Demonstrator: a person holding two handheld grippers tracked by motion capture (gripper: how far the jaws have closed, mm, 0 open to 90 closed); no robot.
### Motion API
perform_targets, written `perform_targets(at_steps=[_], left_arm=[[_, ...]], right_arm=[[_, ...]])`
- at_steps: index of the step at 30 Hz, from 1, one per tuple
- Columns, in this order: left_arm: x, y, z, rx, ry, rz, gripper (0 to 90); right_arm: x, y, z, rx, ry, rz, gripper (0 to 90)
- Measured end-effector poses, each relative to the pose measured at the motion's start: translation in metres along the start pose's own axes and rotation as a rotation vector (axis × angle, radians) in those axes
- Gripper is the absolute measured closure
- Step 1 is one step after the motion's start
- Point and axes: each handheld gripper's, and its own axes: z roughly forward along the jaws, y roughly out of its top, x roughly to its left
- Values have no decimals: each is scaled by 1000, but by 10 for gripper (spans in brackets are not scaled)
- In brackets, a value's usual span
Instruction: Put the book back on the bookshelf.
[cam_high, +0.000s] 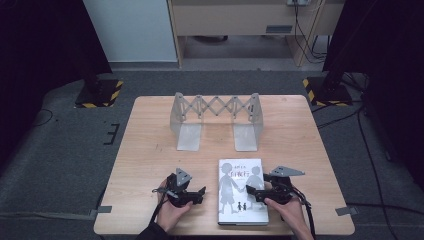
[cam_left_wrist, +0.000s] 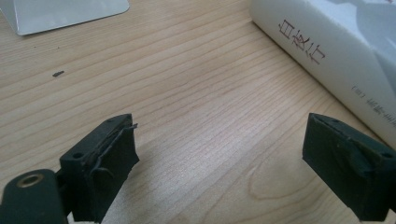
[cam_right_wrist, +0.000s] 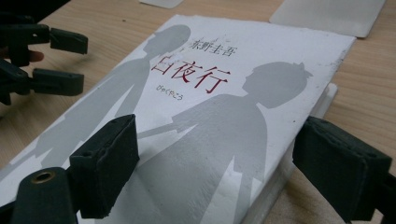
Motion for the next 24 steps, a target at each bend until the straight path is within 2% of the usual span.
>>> perform_targets(at_steps=[9, 14, 15, 24], left_arm=[[-1, -2, 4, 26, -7, 19, 87], [-2, -1, 6, 42, 9, 37, 82], [-2, -1, 6, 44, 9, 40, 78], [-1, 0, 8, 56, 13, 37, 39]], right_arm=[[2, 6, -4, -66, 18, -5, 149], [3, 9, -4, -105, 35, -7, 158], [4, 11, -3, -118, 41, 5, 161], [8, 17, 6, -122, 50, 19, 179]])
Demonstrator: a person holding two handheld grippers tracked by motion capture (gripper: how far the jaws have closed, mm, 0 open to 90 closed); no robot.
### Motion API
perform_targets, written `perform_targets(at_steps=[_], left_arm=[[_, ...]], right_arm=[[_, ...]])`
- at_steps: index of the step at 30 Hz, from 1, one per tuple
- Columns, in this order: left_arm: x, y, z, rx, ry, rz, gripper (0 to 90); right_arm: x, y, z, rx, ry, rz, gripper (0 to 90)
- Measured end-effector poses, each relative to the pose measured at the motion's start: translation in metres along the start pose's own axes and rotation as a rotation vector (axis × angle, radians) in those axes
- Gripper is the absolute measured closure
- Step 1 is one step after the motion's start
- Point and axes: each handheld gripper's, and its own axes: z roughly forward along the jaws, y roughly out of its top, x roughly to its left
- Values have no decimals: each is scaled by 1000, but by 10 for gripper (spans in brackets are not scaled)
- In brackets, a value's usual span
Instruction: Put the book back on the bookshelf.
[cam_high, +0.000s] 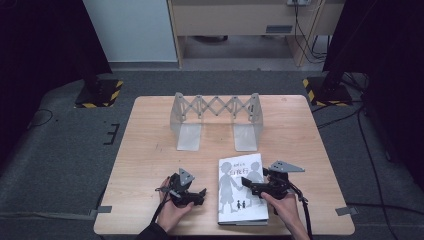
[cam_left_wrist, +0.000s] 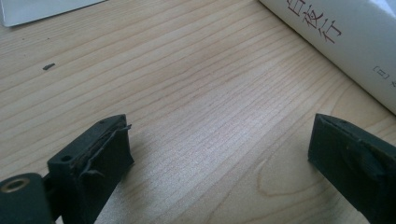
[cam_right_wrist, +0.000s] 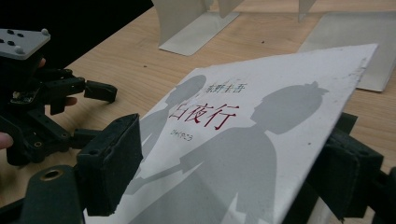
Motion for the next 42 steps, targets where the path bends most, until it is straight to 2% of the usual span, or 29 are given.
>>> perform_targets(at_steps=[4, 15, 17, 19, 24, 28, 32, 35, 38, 42], left_arm=[[0, 0, 1, 9, -7, 6, 0], [0, 1, 1, 12, -9, 8, 0], [0, 1, 1, 12, -9, 8, 0], [0, 1, 1, 11, -9, 8, 0], [0, 1, 1, 11, -10, 6, 0], [0, 0, 1, 4, -2, -3, 17], [1, 0, 0, 1, 0, -5, 30], [1, 0, 0, 1, 0, -5, 30], [1, 0, 0, 1, 0, -4, 31], [1, 0, 0, 0, 1, -4, 36]], right_arm=[[1, 1, 4, 10, 3, 10, 187], [1, 0, 9, 44, 15, 28, 213], [2, 0, 13, 53, 40, 42, 238], [5, -1, 16, 51, 26, 34, 215], [4, -2, 16, 40, 20, 45, 241], [6, 0, 13, 3, 34, 56, 278], [8, 4, 12, -26, 58, 57, 266], [10, 6, 12, -31, 67, 46, 244], [13, 6, 14, -34, 56, 27, 230], [10, 4, 14, -18, 50, 46, 251]])
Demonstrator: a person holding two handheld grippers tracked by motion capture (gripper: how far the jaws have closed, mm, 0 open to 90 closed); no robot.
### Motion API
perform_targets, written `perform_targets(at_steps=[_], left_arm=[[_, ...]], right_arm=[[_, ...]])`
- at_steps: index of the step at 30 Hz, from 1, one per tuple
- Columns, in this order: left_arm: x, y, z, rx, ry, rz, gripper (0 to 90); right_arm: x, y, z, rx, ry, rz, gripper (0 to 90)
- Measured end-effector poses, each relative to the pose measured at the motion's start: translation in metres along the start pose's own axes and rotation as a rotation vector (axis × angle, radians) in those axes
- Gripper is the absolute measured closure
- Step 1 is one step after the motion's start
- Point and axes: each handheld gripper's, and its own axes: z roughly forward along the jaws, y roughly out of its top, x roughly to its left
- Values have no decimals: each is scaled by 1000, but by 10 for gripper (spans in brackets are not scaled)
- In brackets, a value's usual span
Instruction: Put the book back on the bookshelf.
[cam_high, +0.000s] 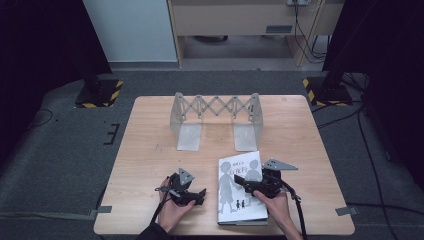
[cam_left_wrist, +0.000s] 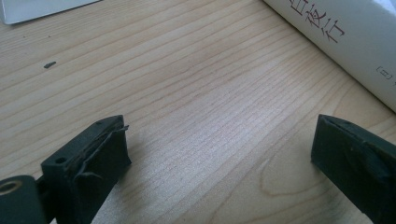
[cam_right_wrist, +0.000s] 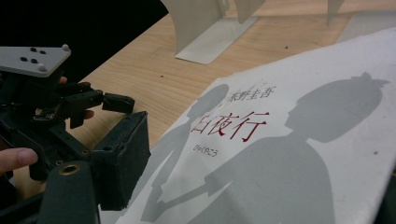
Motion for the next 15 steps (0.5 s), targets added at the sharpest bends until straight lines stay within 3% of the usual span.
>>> perform_targets(at_steps=[6, 9, 15], left_arm=[[2, 0, 0, -11, -4, 0, 75], [4, 0, -2, -22, -12, -13, 120], [10, 2, -6, -60, -88, -61, 148]], right_arm=[[-7, -5, 3, 69, -38, 34, 293], [-9, -5, 2, 65, -39, 55, 337], [-10, -3, 0, 66, -41, 82, 428]])
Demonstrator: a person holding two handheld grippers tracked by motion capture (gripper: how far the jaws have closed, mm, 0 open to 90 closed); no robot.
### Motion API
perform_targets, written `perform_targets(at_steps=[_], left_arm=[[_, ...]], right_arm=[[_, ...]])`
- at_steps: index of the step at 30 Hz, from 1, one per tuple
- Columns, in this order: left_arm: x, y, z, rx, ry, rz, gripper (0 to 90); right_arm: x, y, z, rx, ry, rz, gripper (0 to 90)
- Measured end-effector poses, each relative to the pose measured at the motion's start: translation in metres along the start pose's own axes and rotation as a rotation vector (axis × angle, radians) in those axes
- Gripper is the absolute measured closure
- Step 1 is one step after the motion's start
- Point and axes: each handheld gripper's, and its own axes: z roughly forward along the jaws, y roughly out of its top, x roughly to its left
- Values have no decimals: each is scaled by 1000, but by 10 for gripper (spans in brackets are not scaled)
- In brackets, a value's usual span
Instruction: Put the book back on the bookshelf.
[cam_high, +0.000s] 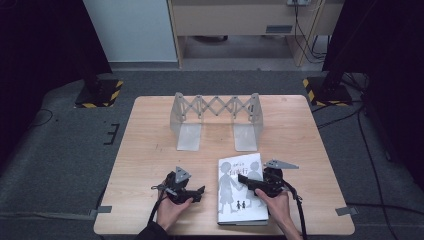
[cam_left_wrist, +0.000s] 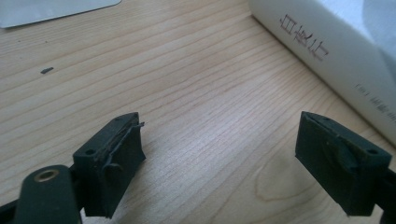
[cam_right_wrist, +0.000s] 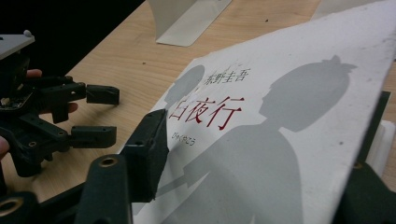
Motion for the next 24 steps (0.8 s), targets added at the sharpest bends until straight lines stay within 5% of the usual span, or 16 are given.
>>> perform_targets(at_steps=[4, 11, 24], left_arm=[[1, 6, -7, -89, -58, -56, 152], [-2, 15, -14, -154, -99, -65, 153], [-20, 27, -1, -171, -223, -70, 128]], right_arm=[[-4, 4, -3, 17, 16, 47, 538], [-3, 8, -6, 4, 30, 73, 610], [7, 13, -14, -52, 44, 21, 682]])
